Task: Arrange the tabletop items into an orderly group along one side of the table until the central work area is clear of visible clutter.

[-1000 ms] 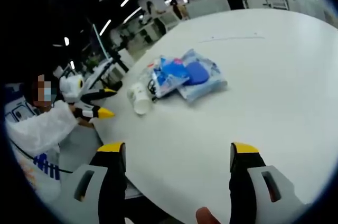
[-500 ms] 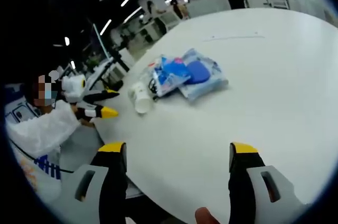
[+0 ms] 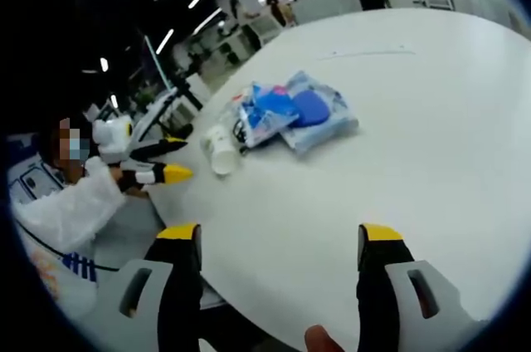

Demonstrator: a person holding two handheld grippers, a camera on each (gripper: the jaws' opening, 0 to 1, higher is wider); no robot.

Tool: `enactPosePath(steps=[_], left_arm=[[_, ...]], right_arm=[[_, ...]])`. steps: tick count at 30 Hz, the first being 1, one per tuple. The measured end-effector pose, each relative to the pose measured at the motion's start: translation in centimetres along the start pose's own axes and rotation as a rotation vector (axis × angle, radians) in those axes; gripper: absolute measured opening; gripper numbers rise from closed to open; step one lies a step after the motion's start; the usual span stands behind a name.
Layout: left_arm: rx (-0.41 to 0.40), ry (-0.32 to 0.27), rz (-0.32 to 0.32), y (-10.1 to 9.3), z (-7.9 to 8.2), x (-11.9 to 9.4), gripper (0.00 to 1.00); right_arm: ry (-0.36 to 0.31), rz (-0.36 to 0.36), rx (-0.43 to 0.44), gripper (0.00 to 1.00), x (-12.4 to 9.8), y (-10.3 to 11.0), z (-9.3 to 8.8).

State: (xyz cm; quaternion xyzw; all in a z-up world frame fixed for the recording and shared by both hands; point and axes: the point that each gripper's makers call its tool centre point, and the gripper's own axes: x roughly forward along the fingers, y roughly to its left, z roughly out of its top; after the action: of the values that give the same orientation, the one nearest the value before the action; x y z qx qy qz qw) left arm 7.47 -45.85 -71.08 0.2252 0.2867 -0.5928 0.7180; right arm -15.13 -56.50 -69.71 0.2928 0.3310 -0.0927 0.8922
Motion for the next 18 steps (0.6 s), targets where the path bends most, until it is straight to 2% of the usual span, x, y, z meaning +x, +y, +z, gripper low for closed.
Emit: enactPosePath(steps=[4,8,13,18], left_arm=[[-0.024,0.001,0.026,-0.1,-0.1,0.5,0.83],[-0.067,-0.01,0.049,-0.2,0.1,1.0,0.83],[-0.045,-0.026,0.092,-0.3,0.8,1.5,0.83],[-0.012,-0.039,0.086,-0.6,1.4,2.7,0.82]], right_arm=[[0.017,-0.014,0.002,0.74,0.0,-0.3,-0.3],[0.004,-0.008,0.01,0.75,-0.1,-0.3,-0.1],[-0.001,-0.004,0.014,0.75,-0.1,-0.3,0.0],[-0.004,0.0,0.018,0.74,-0.2,-0.2,0.0]])
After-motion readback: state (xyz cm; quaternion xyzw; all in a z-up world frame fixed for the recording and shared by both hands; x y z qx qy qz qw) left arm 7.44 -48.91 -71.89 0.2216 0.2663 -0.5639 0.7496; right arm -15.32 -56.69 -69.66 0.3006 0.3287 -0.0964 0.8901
